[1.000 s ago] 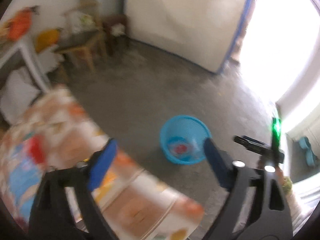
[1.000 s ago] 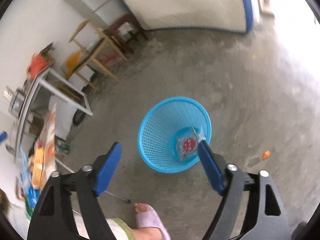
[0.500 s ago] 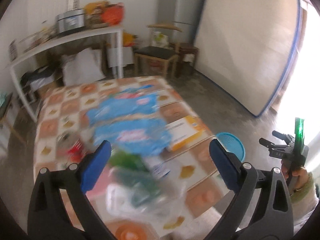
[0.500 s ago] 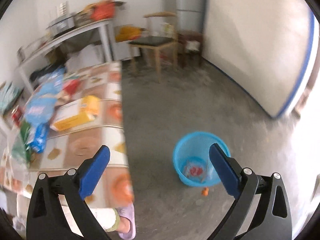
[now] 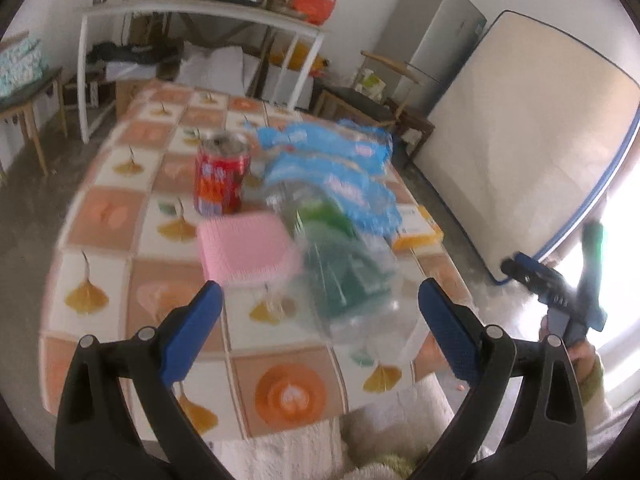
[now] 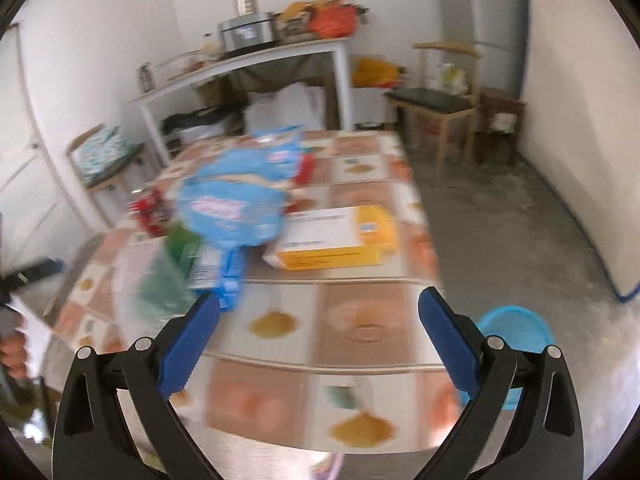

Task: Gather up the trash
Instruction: 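Grasp the clear plastic container with the left tool and lift it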

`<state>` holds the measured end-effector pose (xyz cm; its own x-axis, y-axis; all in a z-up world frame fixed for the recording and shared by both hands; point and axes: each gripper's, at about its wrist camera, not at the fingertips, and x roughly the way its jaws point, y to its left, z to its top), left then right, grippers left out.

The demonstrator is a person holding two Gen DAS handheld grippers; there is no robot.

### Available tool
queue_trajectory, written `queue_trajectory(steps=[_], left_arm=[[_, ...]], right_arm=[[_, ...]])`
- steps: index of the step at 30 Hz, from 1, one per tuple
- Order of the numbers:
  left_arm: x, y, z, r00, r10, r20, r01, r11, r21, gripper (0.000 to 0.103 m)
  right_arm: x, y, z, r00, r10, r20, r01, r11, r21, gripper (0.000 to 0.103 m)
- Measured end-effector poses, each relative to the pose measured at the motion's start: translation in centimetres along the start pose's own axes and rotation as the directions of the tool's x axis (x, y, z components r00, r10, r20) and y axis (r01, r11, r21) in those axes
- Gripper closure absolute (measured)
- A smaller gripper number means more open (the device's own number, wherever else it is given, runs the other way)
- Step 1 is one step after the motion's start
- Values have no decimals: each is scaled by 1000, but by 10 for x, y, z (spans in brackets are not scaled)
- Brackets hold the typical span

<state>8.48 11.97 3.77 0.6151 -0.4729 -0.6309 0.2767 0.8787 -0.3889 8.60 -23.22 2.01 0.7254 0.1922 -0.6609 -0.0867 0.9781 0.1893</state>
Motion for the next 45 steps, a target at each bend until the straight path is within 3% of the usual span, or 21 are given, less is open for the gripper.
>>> queue_trajectory(steps=[3, 7, 10, 13, 17, 22, 28, 35, 41, 45], left_arm=[[10, 5, -19, 997, -74, -21, 73, 996, -41, 8], [34, 10, -39, 976, -211, -52, 201, 969, -145, 9], [56, 12, -47, 952, -296, -82, 271, 935, -228, 9], [73, 14, -53, 927, -364, -93, 322, 898, -298, 8], [90, 17, -57, 905, -416, -90, 361, 863, -352, 9], [94, 20, -60, 893, -444, -74, 385, 838, -388, 9], [91, 23, -60, 884, -463, -64, 399, 819, -412, 9], [75, 31, -60, 887, -460, -50, 400, 816, -417, 9], [49, 39, -65, 915, -403, -34, 359, 847, -391, 9], [27, 49, -66, 953, -303, -29, 273, 893, -357, 9]], right_arm=[[14, 18, 1, 992, 120, -46, -119, 992, 30, 6], [45, 39, 9, 946, 296, -129, -282, 952, 119, 7], [68, 42, 12, 929, 336, -158, -305, 933, 190, 9], [84, 39, 12, 912, 366, -185, -315, 913, 258, 22], [99, 39, 4, 873, 430, -232, -345, 879, 328, 39], [94, 47, -5, 846, 471, -250, -386, 864, 324, 58], [81, 58, -11, 803, 533, -265, -447, 834, 324, 67], [69, 82, -19, 760, 580, -292, -504, 810, 298, 74], [69, 106, -29, 714, 623, -320, -553, 782, 289, 74], [87, 122, -37, 679, 646, -348, -565, 763, 314, 74]])
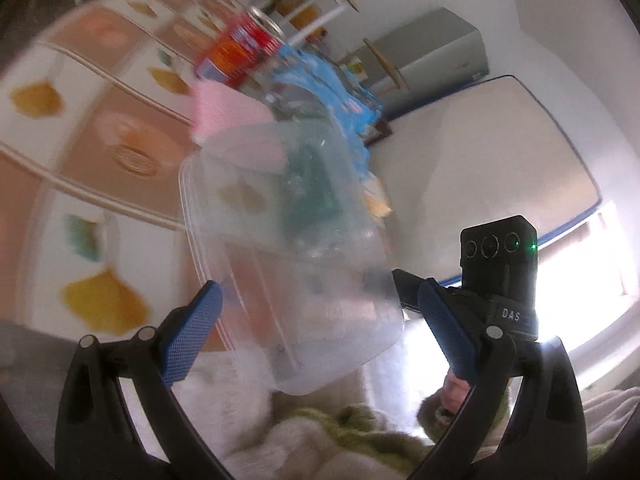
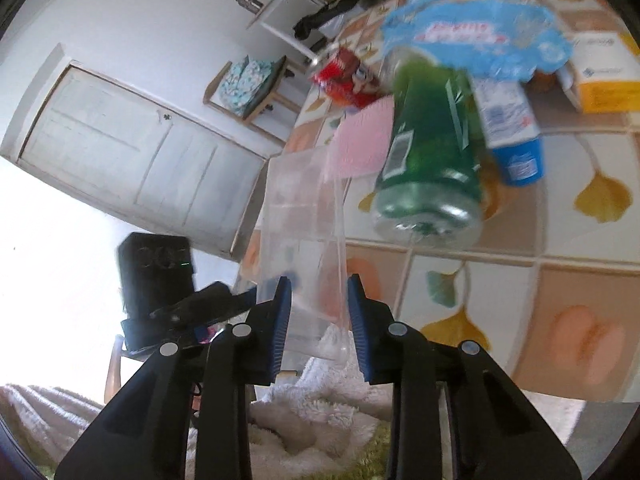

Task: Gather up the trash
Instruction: 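Grasp the clear plastic container with the left tool and lift it, then grasp the yellow-white medicine box with right tool while left holds the container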

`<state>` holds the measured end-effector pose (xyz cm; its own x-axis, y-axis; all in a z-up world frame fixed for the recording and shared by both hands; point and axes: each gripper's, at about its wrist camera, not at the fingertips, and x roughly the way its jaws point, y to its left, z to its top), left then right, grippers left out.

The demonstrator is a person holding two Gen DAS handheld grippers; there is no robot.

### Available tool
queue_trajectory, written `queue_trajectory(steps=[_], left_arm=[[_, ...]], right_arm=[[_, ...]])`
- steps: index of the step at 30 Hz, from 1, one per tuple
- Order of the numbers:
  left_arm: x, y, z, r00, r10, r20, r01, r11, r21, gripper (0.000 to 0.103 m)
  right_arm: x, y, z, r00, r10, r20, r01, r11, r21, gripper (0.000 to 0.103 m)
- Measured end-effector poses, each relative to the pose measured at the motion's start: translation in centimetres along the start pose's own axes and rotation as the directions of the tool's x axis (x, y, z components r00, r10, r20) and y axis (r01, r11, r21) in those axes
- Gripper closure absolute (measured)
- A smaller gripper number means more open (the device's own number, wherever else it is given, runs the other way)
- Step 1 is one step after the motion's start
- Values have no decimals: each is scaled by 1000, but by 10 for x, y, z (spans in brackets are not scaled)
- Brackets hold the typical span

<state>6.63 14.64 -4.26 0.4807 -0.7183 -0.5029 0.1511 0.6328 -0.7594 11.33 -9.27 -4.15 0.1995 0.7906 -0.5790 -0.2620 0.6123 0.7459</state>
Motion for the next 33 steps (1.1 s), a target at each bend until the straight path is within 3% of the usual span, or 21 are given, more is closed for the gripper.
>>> queue_trajectory(steps=[2, 6, 8, 11, 16, 20, 23, 24, 26, 29, 32, 33], left_arm=[[-9, 2, 4, 998, 53, 31, -53, 998, 14, 9], [-16, 7, 9, 977, 203, 69, -206, 978, 34, 9], [-16, 9, 5, 971, 233, 61, -236, 971, 38, 9], [-15, 9, 0, 964, 264, 38, -266, 963, 46, 9], [2, 4, -1, 945, 328, 0, -327, 943, 70, 9], [17, -4, -2, 911, 412, 1, -409, 905, 120, 9], [24, -12, -3, 879, 477, 9, -470, 862, 190, 9], [26, -14, -4, 872, 489, 14, -481, 850, 215, 9], [26, -16, -5, 866, 500, 23, -491, 840, 233, 9], [26, -16, -4, 872, 490, 11, -478, 846, 235, 10], [24, -15, -4, 871, 490, 13, -479, 845, 237, 11], [23, -15, -3, 872, 490, 15, -479, 845, 237, 12]], right_arm=[[16, 1, 3, 1000, -2, -18, 2, 1000, -3, 74], [45, 4, 2, 996, -83, -40, 81, 996, -46, 72], [48, 4, 1, 990, -133, -37, 131, 990, -60, 63], [39, 3, 0, 989, -149, -13, 148, 987, -67, 53], [-2, 7, -5, 978, -184, 98, 194, 975, -108, 41], [-39, 10, -10, 946, -252, 207, 286, 946, -156, 32], [-70, 11, -4, 891, -344, 297, 410, 891, -195, 25], [-84, 7, 2, 857, -392, 336, 471, 860, -198, 23], [-102, -3, 13, 834, -418, 362, 508, 837, -205, 19], [-118, -35, 47, 802, -481, 355, 574, 786, -230, 17], [-119, -68, 83, 788, -528, 318, 598, 777, -194, 17], [-121, -82, 102, 797, -524, 300, 584, 795, -164, 17]])
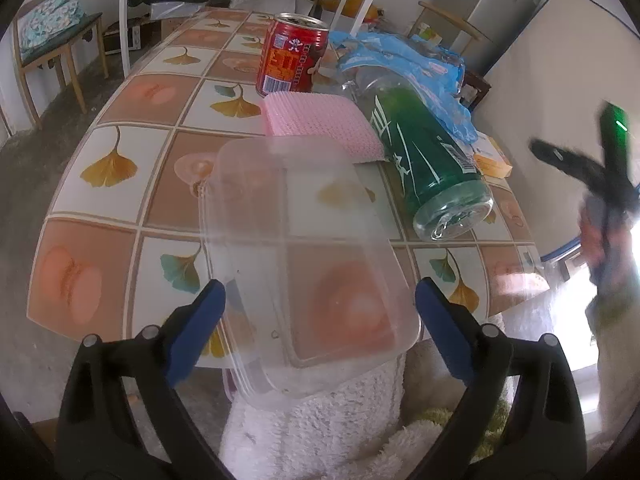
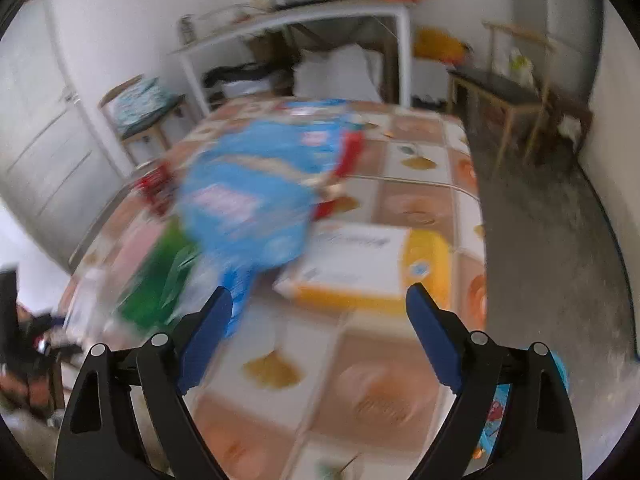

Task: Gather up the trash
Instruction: 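Grasp the yellow-white medicine box with right tool while left holds the container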

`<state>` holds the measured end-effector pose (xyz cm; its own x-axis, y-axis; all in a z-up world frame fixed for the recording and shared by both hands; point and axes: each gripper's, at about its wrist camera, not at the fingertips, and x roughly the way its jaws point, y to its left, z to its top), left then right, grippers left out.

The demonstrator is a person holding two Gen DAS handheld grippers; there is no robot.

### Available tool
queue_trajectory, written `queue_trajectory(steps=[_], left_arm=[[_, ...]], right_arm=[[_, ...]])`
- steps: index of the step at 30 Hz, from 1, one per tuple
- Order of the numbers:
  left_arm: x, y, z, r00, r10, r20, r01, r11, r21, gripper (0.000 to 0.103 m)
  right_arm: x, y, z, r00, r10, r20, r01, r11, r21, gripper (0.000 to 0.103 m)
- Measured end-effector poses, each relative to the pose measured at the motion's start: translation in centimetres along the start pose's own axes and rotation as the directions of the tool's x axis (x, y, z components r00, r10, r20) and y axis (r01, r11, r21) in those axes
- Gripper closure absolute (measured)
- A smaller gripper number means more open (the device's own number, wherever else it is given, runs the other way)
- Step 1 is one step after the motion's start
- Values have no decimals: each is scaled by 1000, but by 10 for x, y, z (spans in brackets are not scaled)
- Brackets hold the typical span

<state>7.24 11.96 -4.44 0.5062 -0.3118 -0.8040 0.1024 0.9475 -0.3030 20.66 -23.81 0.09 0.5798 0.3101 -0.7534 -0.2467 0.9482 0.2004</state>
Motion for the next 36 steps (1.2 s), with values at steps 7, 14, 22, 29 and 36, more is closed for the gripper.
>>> queue_trajectory(steps=[7, 14, 22, 29, 36], left_arm=[[-1, 0, 0, 1000, 13, 0, -13, 1000, 4, 13], [-3, -2, -1, 1000, 29, -5, -29, 1000, -2, 14], [-4, -5, -4, 1000, 25, -1, -25, 1000, 13, 14], [-5, -5, -5, 1000, 10, 5, -10, 1000, 18, 14], [-7, -1, -3, 999, -31, 9, 32, 999, -14, 14]], right_arm=[[91, -75, 69, 990, -50, -135, 84, 962, 260, 49], [128, -84, 64, 965, -67, -255, 135, 955, 263, 58], [78, -70, 3, 951, 2, -310, 101, 943, 317, 58], [34, -48, -47, 954, 120, -276, -15, 936, 353, 52], [17, -15, -41, 965, 152, -213, -85, 952, 295, 15]])
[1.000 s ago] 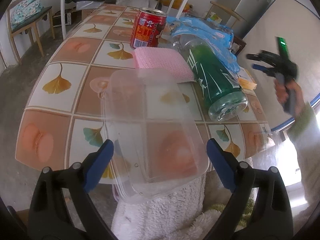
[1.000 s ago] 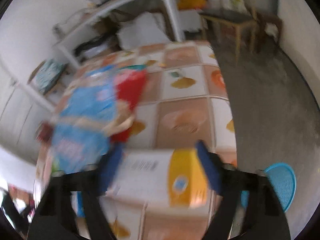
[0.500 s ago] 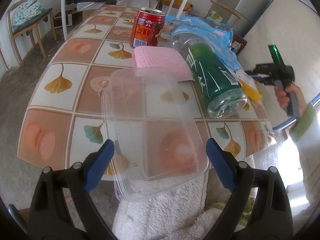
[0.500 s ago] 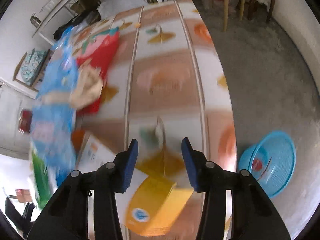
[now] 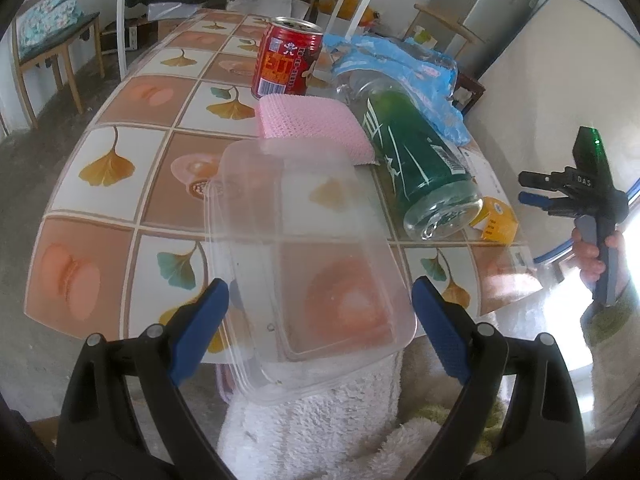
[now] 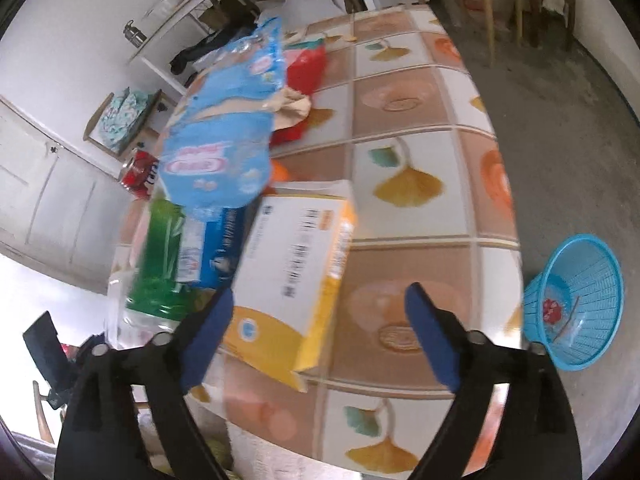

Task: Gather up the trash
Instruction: 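Grasp the yellow-white medicine box with right tool while left holds the container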

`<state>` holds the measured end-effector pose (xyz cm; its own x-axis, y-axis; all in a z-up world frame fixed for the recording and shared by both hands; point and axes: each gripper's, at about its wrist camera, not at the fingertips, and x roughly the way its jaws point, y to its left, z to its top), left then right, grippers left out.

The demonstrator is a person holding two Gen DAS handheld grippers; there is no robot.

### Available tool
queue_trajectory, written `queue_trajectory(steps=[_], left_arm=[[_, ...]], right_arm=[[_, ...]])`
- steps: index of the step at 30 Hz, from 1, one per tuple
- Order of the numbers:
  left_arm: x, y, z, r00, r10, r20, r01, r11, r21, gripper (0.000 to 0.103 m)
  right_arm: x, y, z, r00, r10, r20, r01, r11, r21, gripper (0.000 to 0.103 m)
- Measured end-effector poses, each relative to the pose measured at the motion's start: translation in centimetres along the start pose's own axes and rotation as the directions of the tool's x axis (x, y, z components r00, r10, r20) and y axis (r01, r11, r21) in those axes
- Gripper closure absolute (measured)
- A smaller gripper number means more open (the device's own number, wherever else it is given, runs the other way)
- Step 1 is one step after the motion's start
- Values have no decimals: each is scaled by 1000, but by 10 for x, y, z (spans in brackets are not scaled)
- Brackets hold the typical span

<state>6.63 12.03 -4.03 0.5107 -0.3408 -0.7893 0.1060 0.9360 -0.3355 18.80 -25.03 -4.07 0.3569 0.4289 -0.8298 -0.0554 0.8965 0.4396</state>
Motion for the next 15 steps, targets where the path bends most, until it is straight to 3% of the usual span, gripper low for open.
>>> queue_trajectory(steps=[5, 10, 15], left_arm=[[-1, 0, -1, 1000, -12, 4, 12, 1000, -13, 14], [-1, -1, -1, 1000, -8, 2, 8, 1000, 1, 14], [-1, 0, 0, 1000, -21, 6, 22, 1000, -8, 14]], right_arm=[[23, 20, 9, 999, -38, -31, 38, 999, 11, 15], [43, 42, 7, 989, -142, -48, 140, 989, -37, 15], [57, 53, 3, 978, -194, -75, 189, 980, -70, 15]])
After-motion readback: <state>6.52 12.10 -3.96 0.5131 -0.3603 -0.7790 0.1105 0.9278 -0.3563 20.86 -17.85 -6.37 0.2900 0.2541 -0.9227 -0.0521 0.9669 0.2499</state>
